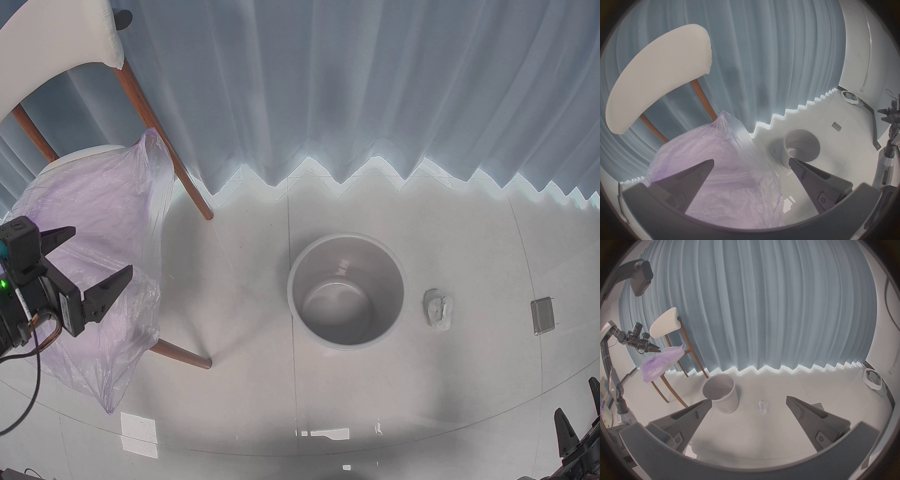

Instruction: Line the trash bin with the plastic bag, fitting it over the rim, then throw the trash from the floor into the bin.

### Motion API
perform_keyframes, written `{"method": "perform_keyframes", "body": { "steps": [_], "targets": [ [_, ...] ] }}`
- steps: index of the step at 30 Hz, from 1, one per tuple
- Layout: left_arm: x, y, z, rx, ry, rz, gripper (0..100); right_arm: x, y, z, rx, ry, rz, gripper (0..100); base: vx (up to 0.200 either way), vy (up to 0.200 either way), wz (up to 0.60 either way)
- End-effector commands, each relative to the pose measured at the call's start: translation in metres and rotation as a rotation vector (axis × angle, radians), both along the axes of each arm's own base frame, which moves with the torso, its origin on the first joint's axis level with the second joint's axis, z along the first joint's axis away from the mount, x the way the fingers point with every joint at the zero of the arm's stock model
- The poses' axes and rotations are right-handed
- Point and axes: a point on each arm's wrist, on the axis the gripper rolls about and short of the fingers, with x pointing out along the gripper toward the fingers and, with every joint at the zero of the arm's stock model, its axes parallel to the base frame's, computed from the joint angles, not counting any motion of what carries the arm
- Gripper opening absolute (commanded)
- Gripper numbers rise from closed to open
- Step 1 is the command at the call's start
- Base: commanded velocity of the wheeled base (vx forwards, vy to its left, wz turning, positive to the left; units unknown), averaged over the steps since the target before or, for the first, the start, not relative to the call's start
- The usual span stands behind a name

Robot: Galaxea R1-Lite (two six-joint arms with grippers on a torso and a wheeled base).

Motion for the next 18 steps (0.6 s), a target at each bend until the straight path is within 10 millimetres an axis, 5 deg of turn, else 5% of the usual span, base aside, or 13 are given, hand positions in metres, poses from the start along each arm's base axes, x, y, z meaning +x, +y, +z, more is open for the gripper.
{"method": "perform_keyframes", "body": {
  "steps": [1,18],
  "targets": [
    [0.020,-0.011,-0.001,0.023,0.037,0.012,100,0.000,0.000,-0.005,0.003,0.000,0.000,100,0.000,0.000,0.00],
    [0.052,-0.052,-0.013,0.117,0.099,0.108,100,0.000,0.000,-0.005,0.005,0.000,0.000,100,0.000,0.000,0.00]
  ]
}}
